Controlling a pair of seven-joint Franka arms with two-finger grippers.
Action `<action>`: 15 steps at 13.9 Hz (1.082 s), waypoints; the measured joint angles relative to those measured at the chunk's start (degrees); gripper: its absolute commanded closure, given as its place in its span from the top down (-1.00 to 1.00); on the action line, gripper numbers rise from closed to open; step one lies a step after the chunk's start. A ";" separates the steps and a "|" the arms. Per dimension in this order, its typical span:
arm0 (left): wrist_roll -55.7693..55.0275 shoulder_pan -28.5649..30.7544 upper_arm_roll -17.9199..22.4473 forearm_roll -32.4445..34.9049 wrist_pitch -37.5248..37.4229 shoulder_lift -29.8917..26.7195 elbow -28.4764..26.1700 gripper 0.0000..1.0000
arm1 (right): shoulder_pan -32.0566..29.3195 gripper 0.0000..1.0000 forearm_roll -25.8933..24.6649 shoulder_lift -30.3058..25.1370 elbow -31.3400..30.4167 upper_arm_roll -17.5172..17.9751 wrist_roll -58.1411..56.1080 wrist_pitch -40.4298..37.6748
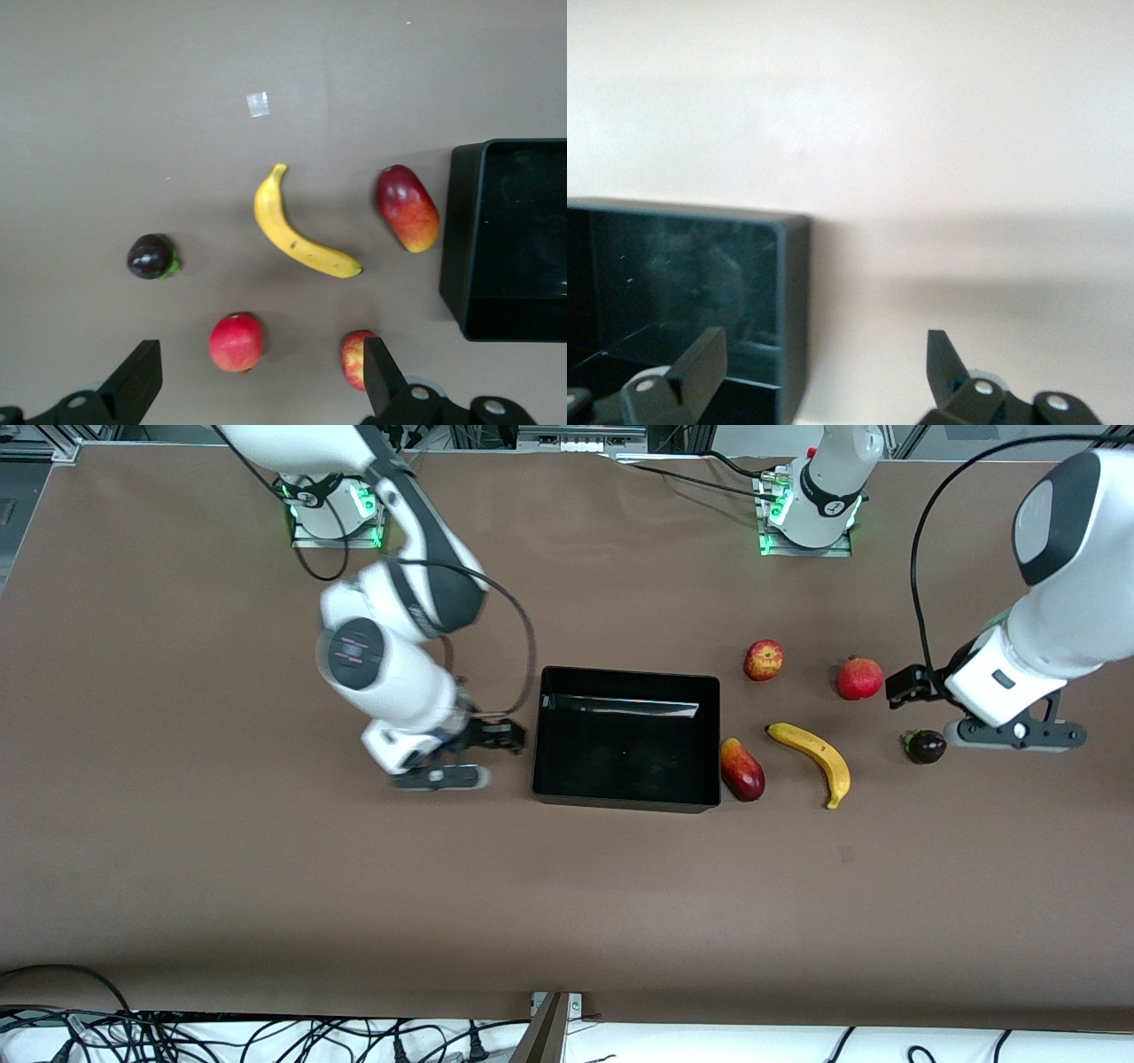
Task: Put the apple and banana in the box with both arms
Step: 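Release the box with the right gripper while the left gripper reaches the fruit, then lower the left gripper and grasp the small red-yellow apple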
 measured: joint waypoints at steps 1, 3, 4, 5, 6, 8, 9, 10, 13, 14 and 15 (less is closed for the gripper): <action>-0.24 -0.02 -0.01 -1.47 0.06 1.09 0.37 1.00 | -0.12 1.00 -0.59 -1.88 0.07 -1.93 -0.99 -2.46; -2.53 0.06 0.02 -3.49 0.23 3.23 0.46 1.00 | -0.29 1.00 -0.74 -5.79 0.22 -6.10 -4.36 -9.07; -3.83 0.16 0.03 -3.71 0.23 4.27 0.46 1.00 | -0.34 1.00 -0.77 -7.78 0.25 -8.08 -6.55 -12.88; -4.85 0.26 0.05 -3.76 0.23 5.27 0.44 1.00 | -0.49 1.00 -0.92 -9.83 0.25 -9.97 -8.80 -16.83; -6.00 0.37 0.08 -3.76 0.23 6.25 0.40 1.00 | -1.22 1.00 -1.37 -11.94 0.13 -11.29 -10.91 -20.31; -9.49 0.53 0.12 -3.76 0.22 7.98 0.30 1.00 | -4.54 1.00 -3.47 -15.96 -0.72 -11.81 -15.02 -25.48; -12.26 0.54 0.12 -3.76 0.23 8.76 0.14 1.00 | -6.35 1.00 -5.50 -17.86 -1.53 -11.43 -16.83 -26.85; -15.26 0.53 0.12 -3.76 0.54 9.46 -0.12 1.00 | -8.45 1.00 -7.78 -19.81 -2.77 -10.08 -18.24 -27.47; -21.54 0.53 0.11 -3.76 7.15 10.63 -4.22 1.00 | -16.66 1.00 -11.94 -25.10 -7.43 -2.23 -20.47 -27.59; -22.76 0.52 0.11 -3.76 9.73 10.82 -6.24 1.00 | -18.18 1.00 -12.61 -26.17 -8.43 -0.76 -21.02 -27.58; -23.69 0.51 0.09 -3.76 11.64 10.95 -8.12 1.00 | -18.78 1.00 -13.05 -26.78 -8.98 -0.12 -21.27 -27.55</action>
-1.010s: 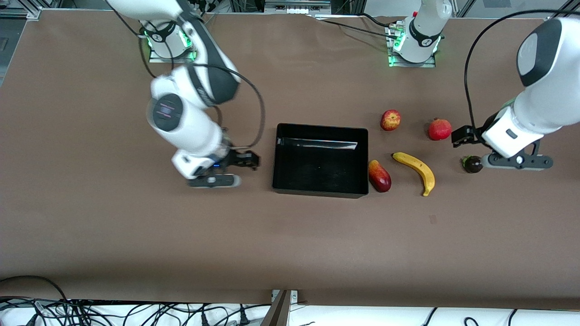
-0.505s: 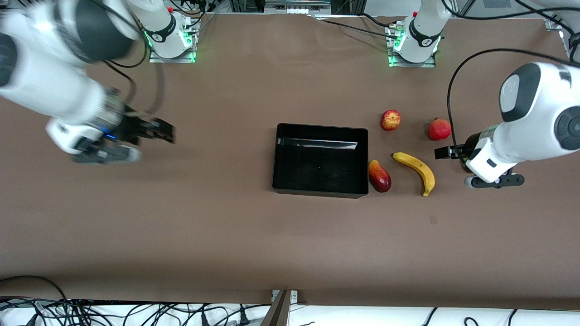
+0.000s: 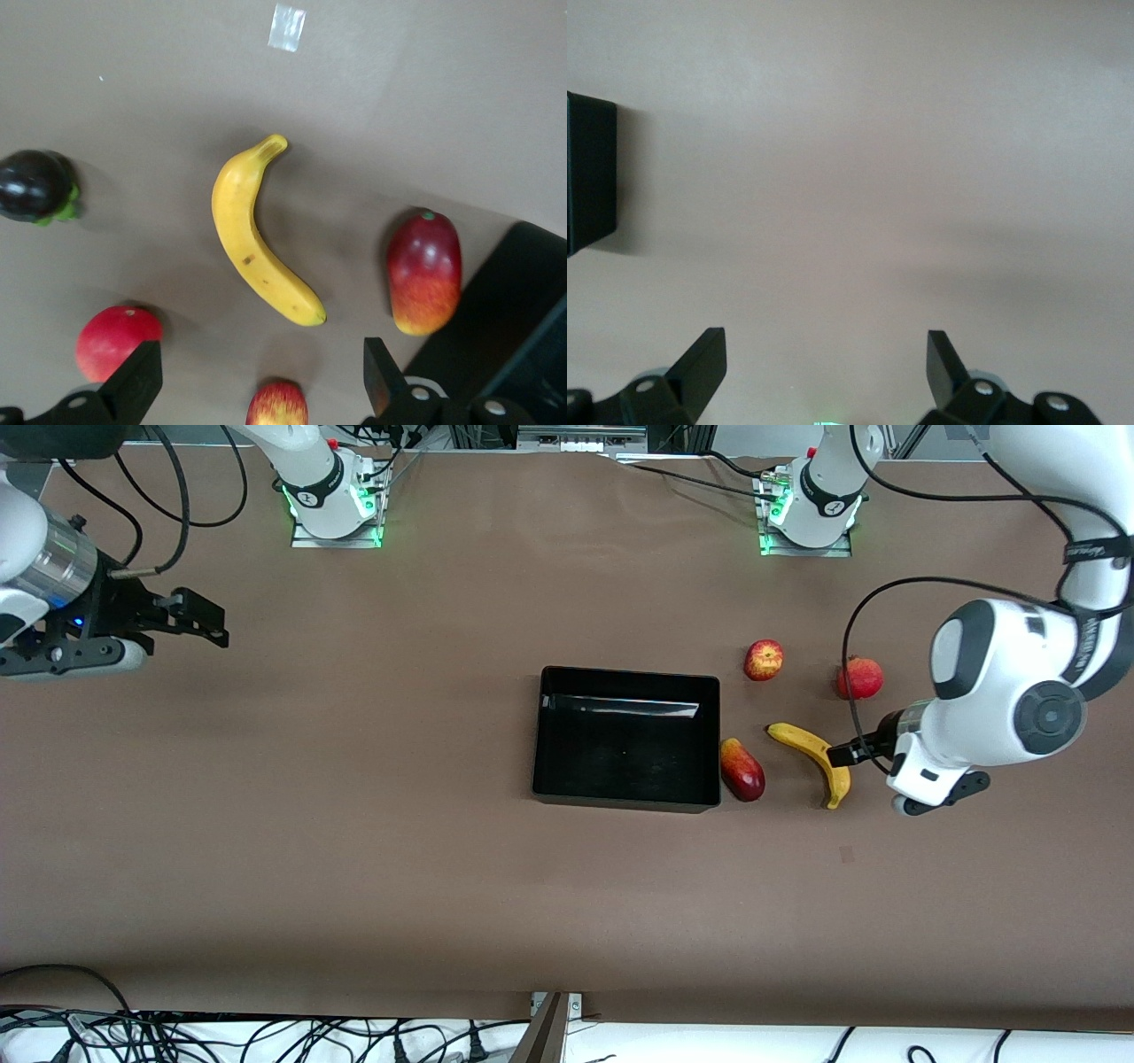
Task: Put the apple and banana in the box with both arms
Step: 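Lower the left gripper and grasp the small red-yellow apple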
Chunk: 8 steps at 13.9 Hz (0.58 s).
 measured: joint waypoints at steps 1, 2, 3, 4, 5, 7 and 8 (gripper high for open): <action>-0.45 -0.03 -0.02 0.00 1.30 0.07 -1.60 1.00 | -0.16 1.00 -0.16 -0.26 -0.25 0.31 -0.07 0.07; -0.51 -0.10 -0.08 0.00 1.81 0.06 -2.66 1.00 | -0.19 1.00 -0.25 -0.25 -0.29 0.51 -0.07 0.14; -0.05 -0.26 -0.28 0.00 1.80 0.04 -3.41 1.00 | -0.19 1.00 -0.31 -0.22 -0.36 0.67 -0.07 0.20; 1.30 -0.38 -0.87 0.02 1.79 0.01 -4.41 1.00 | -0.19 1.00 -0.34 -0.19 -0.39 0.78 -0.08 0.23; 3.92 -0.53 -1.57 0.02 1.80 -0.01 -5.63 1.00 | -0.20 1.00 -0.36 -0.18 -0.40 0.84 -0.08 0.25; 9.09 -0.81 -2.50 0.02 2.06 -0.04 -8.44 1.00 | -0.27 1.00 -0.44 -0.18 -0.41 0.84 -0.08 0.27; 10.45 -0.78 -3.01 0.02 3.08 -0.22 -10.42 1.00 | -0.34 1.00 -0.49 -0.18 -0.42 0.84 -0.08 0.35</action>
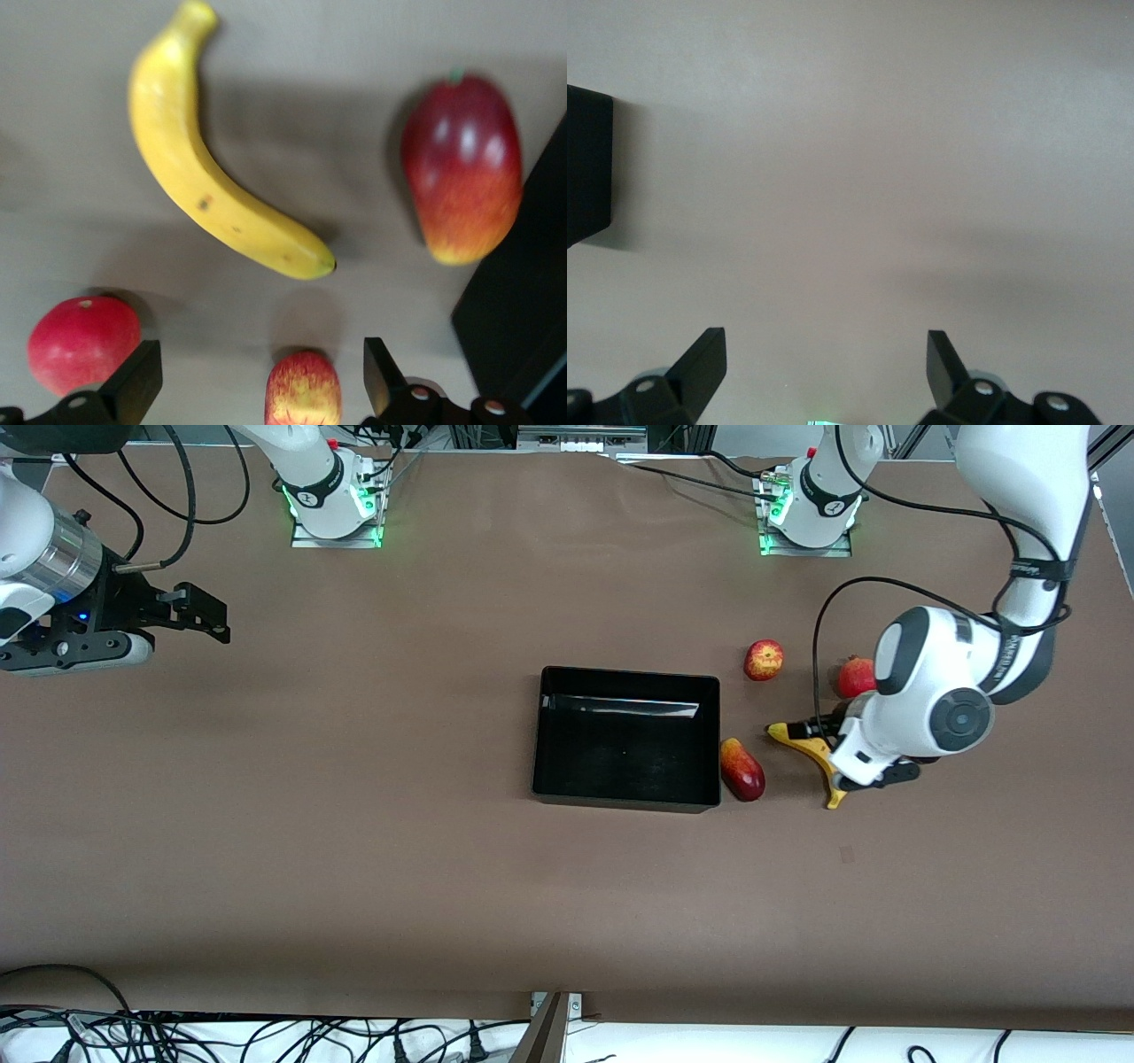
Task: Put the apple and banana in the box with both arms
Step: 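Lower the left gripper and grasp the small red-yellow apple, then carry the apple into the black box and open the left gripper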
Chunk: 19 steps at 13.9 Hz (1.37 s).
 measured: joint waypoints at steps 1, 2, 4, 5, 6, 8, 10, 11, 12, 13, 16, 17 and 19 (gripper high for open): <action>0.87 0.06 -0.69 0.00 2.88 -0.63 -3.27 1.00 | -0.11 1.00 -0.02 0.00 -0.02 0.00 0.00 0.13; 1.25 0.09 -1.72 0.01 7.20 -1.89 -7.66 1.00 | -0.20 1.00 -0.03 0.01 -0.04 -0.01 0.00 0.26; 1.38 0.07 -4.18 0.01 13.35 -5.71 -16.42 1.00 | -0.35 1.00 -0.03 0.04 -0.11 -0.01 0.00 0.33; 2.16 0.07 -4.87 0.01 14.40 -7.88 -19.91 1.00 | -0.38 1.00 -0.04 0.07 -0.16 -0.01 0.00 0.34; 3.62 0.13 -5.00 0.01 14.75 -9.76 -22.55 1.00 | -0.40 1.00 -0.05 0.12 -0.21 -0.01 0.00 0.35; 4.97 0.58 -5.13 -0.06 15.73 -12.05 -26.51 1.00 | -0.44 1.00 -0.06 0.20 -0.33 -0.01 0.00 0.40; 5.26 0.80 -6.65 -1.79 19.80 -13.12 -30.37 1.00 | -0.46 1.00 -0.06 0.22 -0.40 -0.01 0.00 0.52; 5.26 0.78 -7.49 -3.43 21.57 -13.27 -31.67 1.00 | -0.46 1.00 -0.06 0.22 -0.41 -0.01 0.00 0.53; 5.26 0.78 -7.95 -4.66 22.38 -13.29 -32.24 1.00 | -0.48 1.00 -0.06 0.22 -0.41 -0.01 0.00 0.55; 5.27 0.78 -8.06 -5.29 22.70 -13.30 -32.38 1.00 | -0.50 1.00 -0.06 0.22 -0.41 -0.01 0.00 0.58; 5.29 0.70 -8.13 -5.76 26.93 -13.16 -33.63 1.00 | -0.51 1.00 -0.07 0.24 -0.42 -0.01 0.00 0.63; 5.29 0.56 -8.35 -5.76 30.12 -12.82 -34.98 0.52 | -0.52 1.00 -0.07 0.30 -0.43 -0.01 0.00 0.66; 5.28 0.46 -9.33 -5.78 33.57 -11.89 -36.83 -0.54 | -0.52 1.00 -0.31 0.38 -0.44 0.00 -0.01 0.77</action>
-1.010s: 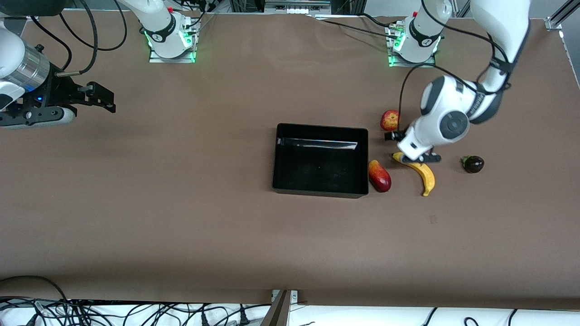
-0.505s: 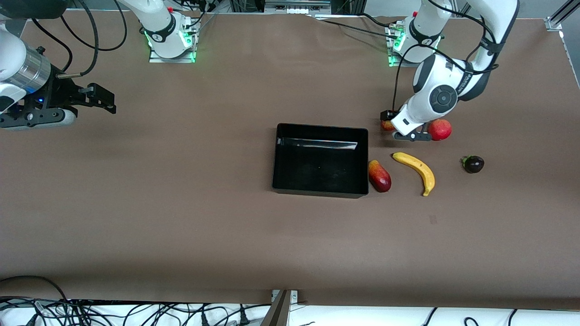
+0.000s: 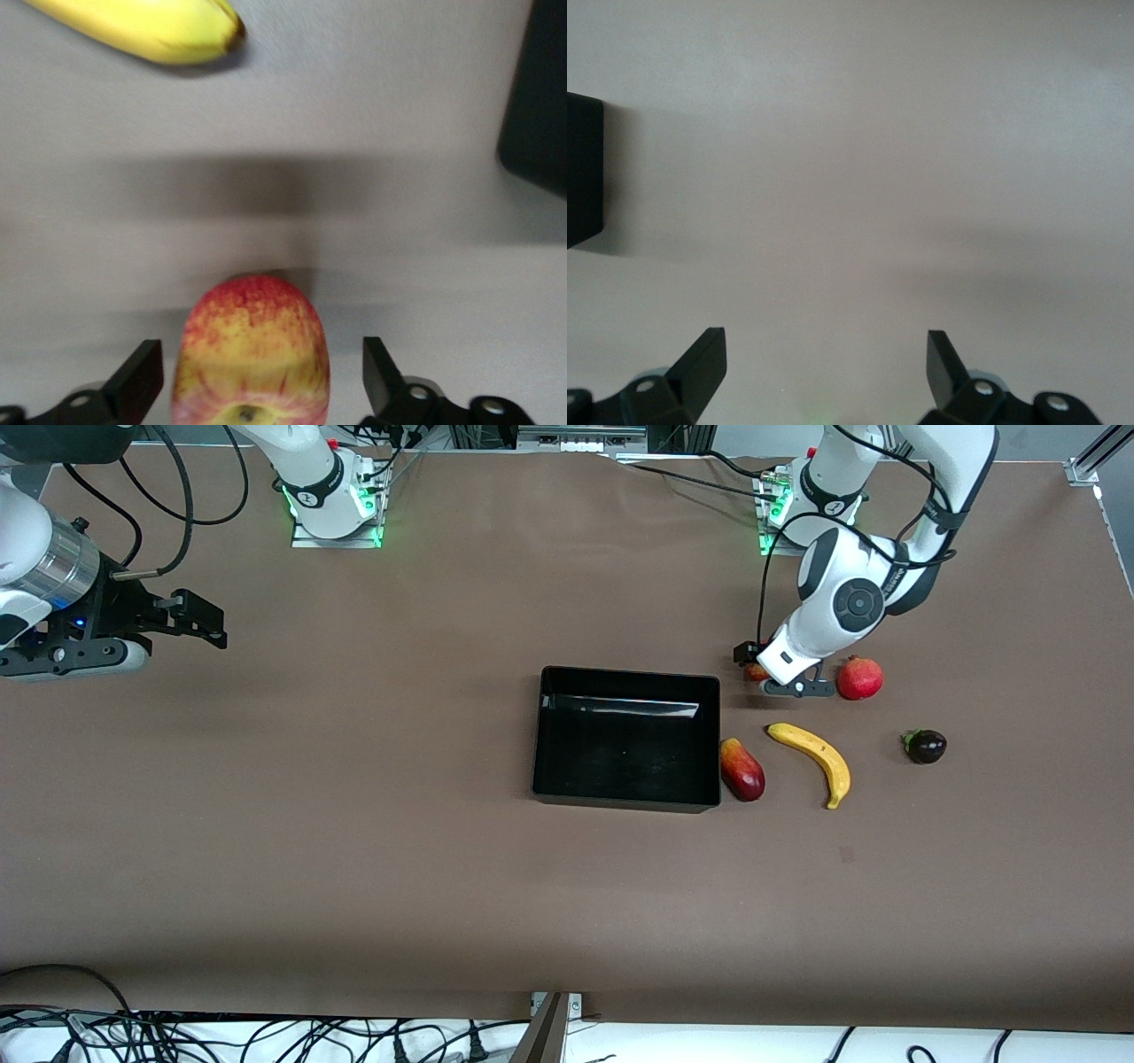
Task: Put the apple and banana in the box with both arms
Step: 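Carry the apple into the black box and open the left gripper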
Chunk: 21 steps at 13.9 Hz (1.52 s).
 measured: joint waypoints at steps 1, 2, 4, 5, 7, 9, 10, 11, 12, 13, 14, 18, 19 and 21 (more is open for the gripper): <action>-0.03 0.00 -0.25 0.00 0.28 0.24 -0.17 -0.55 | 0.00 1.00 -0.07 0.03 0.00 0.00 0.00 0.05; -0.05 0.01 -0.29 0.00 0.27 0.25 -0.17 -0.61 | 0.00 1.00 -0.08 0.04 0.00 0.00 0.00 0.11; -0.05 0.04 -0.30 0.00 -0.01 0.08 -0.12 -0.61 | 0.00 1.00 -0.13 0.05 -0.01 0.00 0.00 0.15; -0.05 0.14 -0.29 0.00 -0.87 -0.37 0.21 -0.62 | 0.00 1.00 -0.22 0.05 -0.01 0.00 0.00 0.16; -0.05 0.53 -0.21 -0.03 -6.49 -2.78 3.74 -0.63 | 0.00 1.00 -0.32 0.05 -0.01 0.00 0.00 0.20; -0.39 0.63 -0.14 -0.14 -17.21 -4.98 12.84 -0.64 | 0.00 1.00 -0.33 0.06 -0.02 0.05 0.00 0.24; -1.10 0.61 -0.16 -0.23 -23.08 -5.11 19.26 -0.65 | 0.00 1.00 -0.33 0.06 -0.02 0.08 0.00 0.32; -2.66 0.53 -0.19 -0.33 -28.27 -4.36 25.88 -0.65 | 0.00 1.00 -0.34 0.07 -0.02 0.10 -0.01 0.37; -5.26 0.23 -0.29 -0.42 -31.78 -2.67 31.72 -0.65 | 0.00 1.00 -0.35 0.07 -0.03 0.10 -0.01 0.41; -8.79 -0.53 -0.52 -0.45 -33.50 -0.16 36.43 -0.65 | 0.00 1.00 -0.35 0.08 -0.04 0.12 -0.01 0.42; -13.13 -2.29 -0.69 -0.45 -33.91 3.01 40.06 -0.65 | 0.01 1.00 -0.36 0.08 -0.04 0.13 -0.01 0.43; -27.17 -10.66 -0.99 2.09 -29.88 15.63 46.26 -0.65 | 0.01 1.00 -0.36 0.09 -0.06 0.14 -0.01 0.48; -28.10 -11.32 -0.99 3.21 -29.07 17.53 46.32 -0.64 | 0.01 1.00 -0.36 0.09 -0.06 0.14 -0.01 0.49; -28.64 -11.59 -0.98 4.02 -27.31 20.04 46.14 -0.62 | 0.01 1.00 -0.37 0.09 -0.06 0.14 -0.01 0.50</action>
